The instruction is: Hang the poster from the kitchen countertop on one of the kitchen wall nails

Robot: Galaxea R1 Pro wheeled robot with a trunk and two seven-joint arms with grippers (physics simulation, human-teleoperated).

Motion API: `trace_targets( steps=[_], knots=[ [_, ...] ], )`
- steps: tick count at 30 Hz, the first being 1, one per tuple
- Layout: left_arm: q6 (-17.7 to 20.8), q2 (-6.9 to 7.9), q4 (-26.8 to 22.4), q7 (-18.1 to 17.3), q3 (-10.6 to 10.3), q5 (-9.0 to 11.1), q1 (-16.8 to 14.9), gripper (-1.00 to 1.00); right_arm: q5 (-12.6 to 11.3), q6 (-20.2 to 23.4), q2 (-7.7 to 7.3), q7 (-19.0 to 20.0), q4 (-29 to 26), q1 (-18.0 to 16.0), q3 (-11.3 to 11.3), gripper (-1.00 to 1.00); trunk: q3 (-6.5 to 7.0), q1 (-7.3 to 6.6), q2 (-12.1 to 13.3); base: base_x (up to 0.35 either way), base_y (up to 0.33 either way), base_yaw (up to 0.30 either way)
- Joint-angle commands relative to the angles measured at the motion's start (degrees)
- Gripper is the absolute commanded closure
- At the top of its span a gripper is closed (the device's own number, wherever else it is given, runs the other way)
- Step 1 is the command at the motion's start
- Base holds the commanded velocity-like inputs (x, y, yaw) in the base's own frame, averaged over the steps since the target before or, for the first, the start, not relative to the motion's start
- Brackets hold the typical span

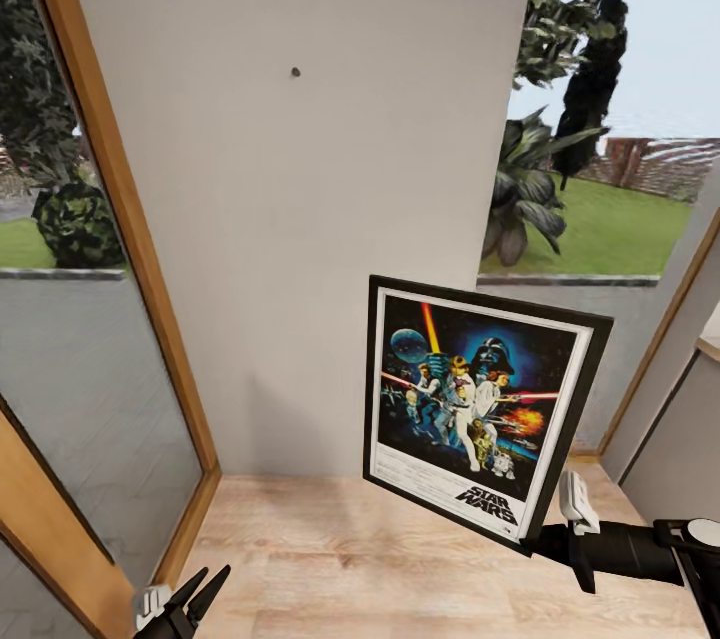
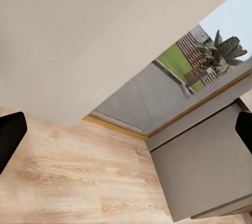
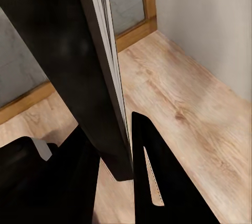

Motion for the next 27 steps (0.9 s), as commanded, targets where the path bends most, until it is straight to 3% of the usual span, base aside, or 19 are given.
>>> trace_targets(
  steps=[1,15,27],
  knots=[
    [-0.31,0.0,0.06,-0.15,0.45,-0.38,-0.06,-1.0,0.24,0.71,0.02,0.35,-0.07,-0.07,-0.08,1.0,-0.13,0.07,-0.13,0.258,0.097,0.0],
    [-0.31,0.0,0.06,-0.09,0.46,-0.37,-0.06,-1.0,0.23,0.71,0.02,0.35,-0.07,-0.07,-0.08,1.0,-0.13,0.07,-0.13,0.177,0.017,0.0],
    [-0.31,0.0,0.12,0.01,0.47,-0.34,-0.06,-1.0,0.11,0.87,0.02,0.42,-0.07,-0.07,-0.12,1.0,-0.13,0.07,-0.13,0.022,0.0,0.0]
  ],
)
